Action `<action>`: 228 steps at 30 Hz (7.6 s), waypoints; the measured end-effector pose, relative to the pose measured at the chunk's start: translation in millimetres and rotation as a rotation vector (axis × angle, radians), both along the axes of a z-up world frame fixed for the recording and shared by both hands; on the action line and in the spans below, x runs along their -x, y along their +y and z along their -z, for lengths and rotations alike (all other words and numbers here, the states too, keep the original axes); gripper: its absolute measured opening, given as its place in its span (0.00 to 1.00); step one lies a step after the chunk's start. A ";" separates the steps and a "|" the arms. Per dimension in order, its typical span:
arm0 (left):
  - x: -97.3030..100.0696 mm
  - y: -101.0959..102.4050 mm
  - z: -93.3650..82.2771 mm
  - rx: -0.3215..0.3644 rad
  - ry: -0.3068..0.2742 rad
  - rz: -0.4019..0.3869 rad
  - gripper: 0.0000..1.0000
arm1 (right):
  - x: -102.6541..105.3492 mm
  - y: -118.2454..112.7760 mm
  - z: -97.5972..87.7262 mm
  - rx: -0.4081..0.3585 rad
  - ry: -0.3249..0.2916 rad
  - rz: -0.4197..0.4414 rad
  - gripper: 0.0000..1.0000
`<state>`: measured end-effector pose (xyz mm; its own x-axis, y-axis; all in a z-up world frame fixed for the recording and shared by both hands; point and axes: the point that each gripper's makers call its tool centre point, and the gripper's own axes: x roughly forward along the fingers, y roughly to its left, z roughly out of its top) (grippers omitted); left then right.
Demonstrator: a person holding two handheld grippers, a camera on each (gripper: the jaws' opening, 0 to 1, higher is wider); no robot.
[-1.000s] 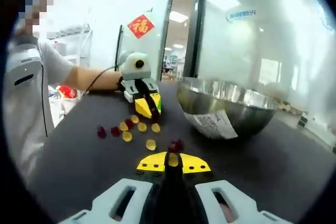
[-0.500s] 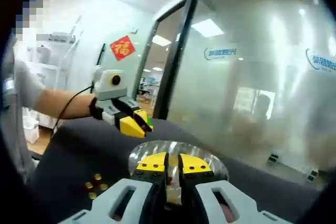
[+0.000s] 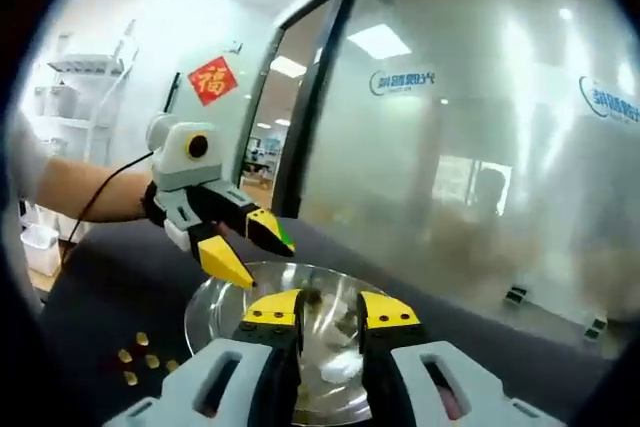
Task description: Pick candy and put bowl
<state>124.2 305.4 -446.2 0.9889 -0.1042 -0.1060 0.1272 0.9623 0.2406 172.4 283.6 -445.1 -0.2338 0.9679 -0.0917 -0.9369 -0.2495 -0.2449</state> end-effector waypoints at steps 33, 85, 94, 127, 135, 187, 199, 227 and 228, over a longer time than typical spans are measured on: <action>145.6 -60.3 127.3 0.026 0.226 0.200 0.16 | 31.7 -162.6 136.4 0.338 0.093 -0.219 0.16; 19.1 -24.9 -27.8 -0.074 -0.022 0.113 0.02 | 20.7 -23.4 -16.5 0.060 0.026 -0.144 0.04; 11.3 -15.8 -9.0 -0.027 0.019 0.101 0.18 | 8.3 -13.0 7.3 0.107 -0.043 -0.104 0.21; 90.3 -40.6 129.1 -0.012 0.235 0.231 0.09 | 20.6 -137.3 138.4 0.320 0.027 -0.186 0.17; 56.4 -67.7 129.6 -0.002 0.219 0.318 0.09 | 47.2 -97.5 139.3 0.312 0.039 -0.191 0.16; 7.7 -8.5 -8.1 -0.058 -0.005 0.109 0.09 | 22.3 -21.2 -2.8 0.045 -0.044 -0.114 0.17; 32.6 -32.0 -12.9 -0.070 -0.029 0.173 0.16 | 33.4 -41.9 -11.0 -0.001 -0.001 -0.159 0.20; 92.7 -104.6 131.0 0.018 0.249 0.405 0.11 | 120.5 -111.1 139.3 0.329 0.005 -0.452 0.18; 92.4 -106.5 131.3 0.017 0.249 0.413 0.10 | 123.1 -109.2 139.4 0.327 0.002 -0.462 0.17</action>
<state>31.8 198.9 -577.4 0.8094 -0.4866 -0.3287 0.5510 0.8229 0.1387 49.4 174.4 -584.5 -0.6267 0.6867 -0.3685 -0.7131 -0.6960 -0.0844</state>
